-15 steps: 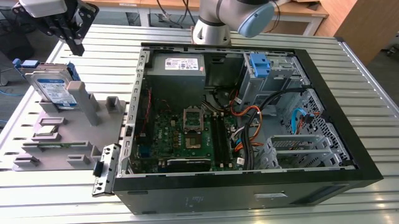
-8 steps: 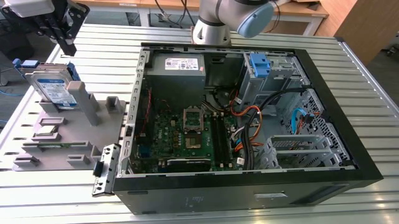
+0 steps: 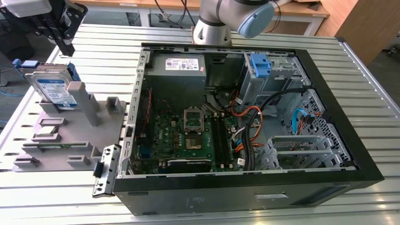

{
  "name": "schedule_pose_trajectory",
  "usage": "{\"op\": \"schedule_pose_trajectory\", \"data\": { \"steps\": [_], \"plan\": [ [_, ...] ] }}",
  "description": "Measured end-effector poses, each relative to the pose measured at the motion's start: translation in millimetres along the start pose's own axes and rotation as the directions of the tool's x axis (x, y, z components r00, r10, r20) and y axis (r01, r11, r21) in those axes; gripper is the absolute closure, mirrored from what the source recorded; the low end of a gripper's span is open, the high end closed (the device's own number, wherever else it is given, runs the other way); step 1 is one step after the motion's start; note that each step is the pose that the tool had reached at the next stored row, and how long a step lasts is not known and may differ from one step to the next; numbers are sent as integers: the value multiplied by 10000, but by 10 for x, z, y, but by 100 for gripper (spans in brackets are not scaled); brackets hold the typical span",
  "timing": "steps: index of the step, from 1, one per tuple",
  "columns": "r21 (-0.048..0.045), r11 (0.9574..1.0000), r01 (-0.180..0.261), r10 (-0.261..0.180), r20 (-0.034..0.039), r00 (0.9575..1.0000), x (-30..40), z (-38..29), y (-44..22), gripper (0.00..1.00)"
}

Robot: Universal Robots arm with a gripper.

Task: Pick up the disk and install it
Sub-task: 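Reach for the disk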

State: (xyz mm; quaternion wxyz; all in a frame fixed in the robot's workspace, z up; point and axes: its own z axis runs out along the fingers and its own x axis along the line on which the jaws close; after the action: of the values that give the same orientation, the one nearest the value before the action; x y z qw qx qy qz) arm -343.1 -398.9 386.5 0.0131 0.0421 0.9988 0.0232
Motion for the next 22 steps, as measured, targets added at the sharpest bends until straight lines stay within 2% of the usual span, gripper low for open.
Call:
{"op": "schedule_pose_trajectory", "data": {
  "steps": [4,11,22],
  "plan": [
    [8,10000,-5,5,-93,10000,1,4,0,89],
    [9,10000,-5,5,-101,9999,9,7,-1,89],
    [8,10000,-5,5,-101,9999,169,59,-5,89]
  ]
}}
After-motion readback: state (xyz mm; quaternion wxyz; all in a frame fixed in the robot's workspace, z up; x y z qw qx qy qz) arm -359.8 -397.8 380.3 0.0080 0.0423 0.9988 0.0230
